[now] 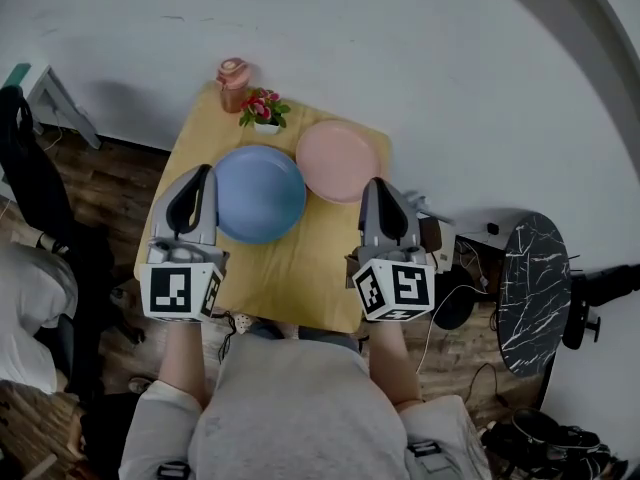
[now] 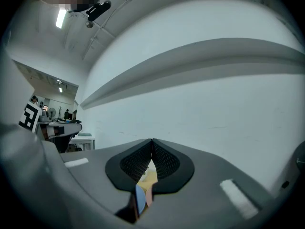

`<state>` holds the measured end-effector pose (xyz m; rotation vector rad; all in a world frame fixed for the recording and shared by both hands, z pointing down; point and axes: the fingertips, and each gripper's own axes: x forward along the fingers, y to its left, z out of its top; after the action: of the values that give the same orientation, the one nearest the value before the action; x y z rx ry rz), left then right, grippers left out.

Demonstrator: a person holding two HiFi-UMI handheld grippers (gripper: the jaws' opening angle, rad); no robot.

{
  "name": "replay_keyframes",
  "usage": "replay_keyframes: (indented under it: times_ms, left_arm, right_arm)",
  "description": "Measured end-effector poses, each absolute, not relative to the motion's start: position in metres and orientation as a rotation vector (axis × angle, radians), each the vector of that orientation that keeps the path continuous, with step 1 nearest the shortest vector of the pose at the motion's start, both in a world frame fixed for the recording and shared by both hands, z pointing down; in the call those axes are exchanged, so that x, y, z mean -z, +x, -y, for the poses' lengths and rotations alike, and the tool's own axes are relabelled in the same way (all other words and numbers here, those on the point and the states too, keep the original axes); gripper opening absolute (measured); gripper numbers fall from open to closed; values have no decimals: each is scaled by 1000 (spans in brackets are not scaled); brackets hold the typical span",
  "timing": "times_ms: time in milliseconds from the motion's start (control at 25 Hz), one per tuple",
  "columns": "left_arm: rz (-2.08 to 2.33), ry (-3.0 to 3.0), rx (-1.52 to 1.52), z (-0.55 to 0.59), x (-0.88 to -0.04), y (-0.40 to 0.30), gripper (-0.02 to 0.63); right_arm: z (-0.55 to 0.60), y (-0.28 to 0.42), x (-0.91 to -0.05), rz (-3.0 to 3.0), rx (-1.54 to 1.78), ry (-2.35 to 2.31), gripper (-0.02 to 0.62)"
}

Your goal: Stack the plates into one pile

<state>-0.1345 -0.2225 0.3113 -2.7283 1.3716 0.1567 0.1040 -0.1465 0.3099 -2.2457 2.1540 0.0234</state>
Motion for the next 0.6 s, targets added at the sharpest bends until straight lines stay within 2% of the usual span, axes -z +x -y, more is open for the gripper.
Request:
replay_keyframes:
  times_ms: [360, 600]
  left_arm:
    - [-1492, -2635, -185, 206, -294, -109, 60]
    - [-1605, -2586, -224, 195, -283, -58, 60]
  right_arm:
    - [144, 147, -292, -2198, -98, -2148, 4]
    - [148, 194, -282, -2296, -116, -2042, 5]
